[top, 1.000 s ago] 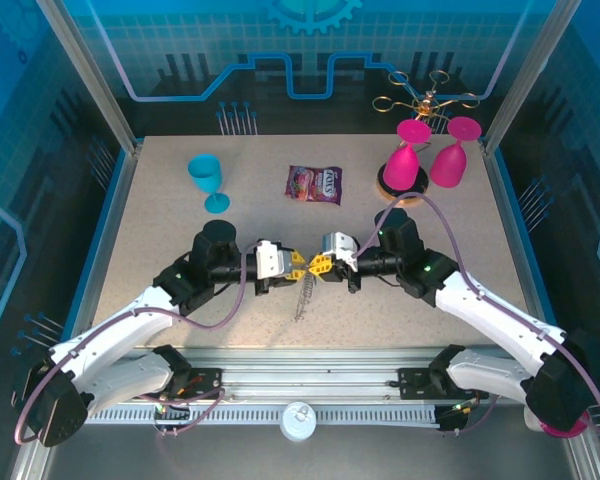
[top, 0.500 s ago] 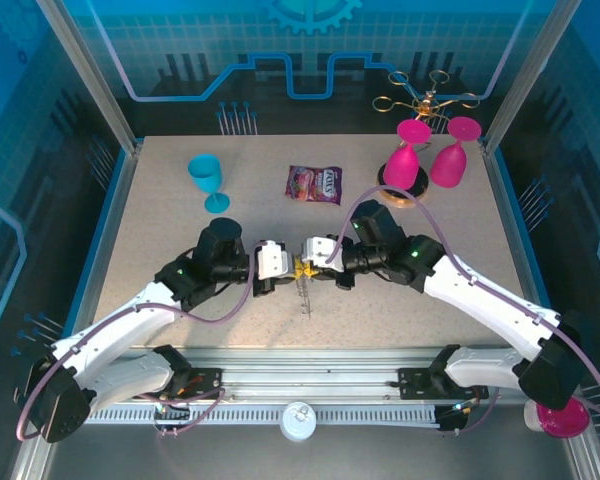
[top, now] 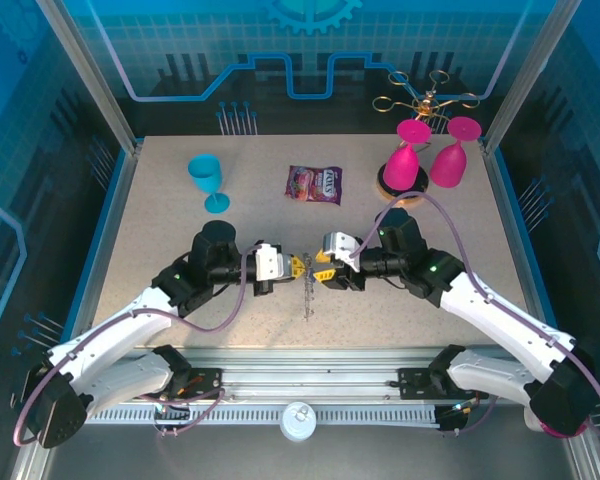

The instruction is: Put the keys on the keyring

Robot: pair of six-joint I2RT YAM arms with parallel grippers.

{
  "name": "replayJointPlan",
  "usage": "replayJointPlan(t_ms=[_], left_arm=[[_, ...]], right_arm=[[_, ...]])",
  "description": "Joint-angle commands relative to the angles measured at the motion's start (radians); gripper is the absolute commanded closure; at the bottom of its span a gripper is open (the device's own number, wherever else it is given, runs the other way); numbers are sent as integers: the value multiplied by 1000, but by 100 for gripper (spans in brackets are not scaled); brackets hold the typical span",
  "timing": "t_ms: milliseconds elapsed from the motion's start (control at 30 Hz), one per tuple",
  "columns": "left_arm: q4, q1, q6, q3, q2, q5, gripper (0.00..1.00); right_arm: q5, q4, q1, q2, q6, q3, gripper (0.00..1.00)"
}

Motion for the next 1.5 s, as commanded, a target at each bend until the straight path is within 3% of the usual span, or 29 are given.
replayJointPlan(t_ms=[0, 333, 633, 667, 767, 833, 967, 1267, 1467], left_arm=[[68, -3, 7, -11, -21, 50, 100], [59, -3, 8, -9, -28, 70, 100], [128, -3, -20, -8, -28, 153, 100], [130, -3, -18, -8, -26, 153, 100], [121, -3, -9, -13, -24, 135, 100], [117, -4, -3, -20, -23, 124, 100], [127, -3, -5, -34, -24, 110, 100], [185, -4, -39, -50, -31, 109, 100], [192, -3, -39, -50, -30, 101, 100]], right_arm=[[-53, 59, -7, -12, 54, -14, 69], [-76, 83, -21, 10, 75, -13, 99], [-95, 21, -23, 119, 63, 26, 100], [-94, 24, -23, 119, 67, 25, 97], [-77, 56, -30, 90, 83, 23, 74], [-80, 88, -43, 57, 103, -1, 64], [-81, 184, -65, -36, 125, -91, 51], [-21, 233, -38, -124, 144, -213, 48], [26, 327, 18, -86, 164, -238, 48]])
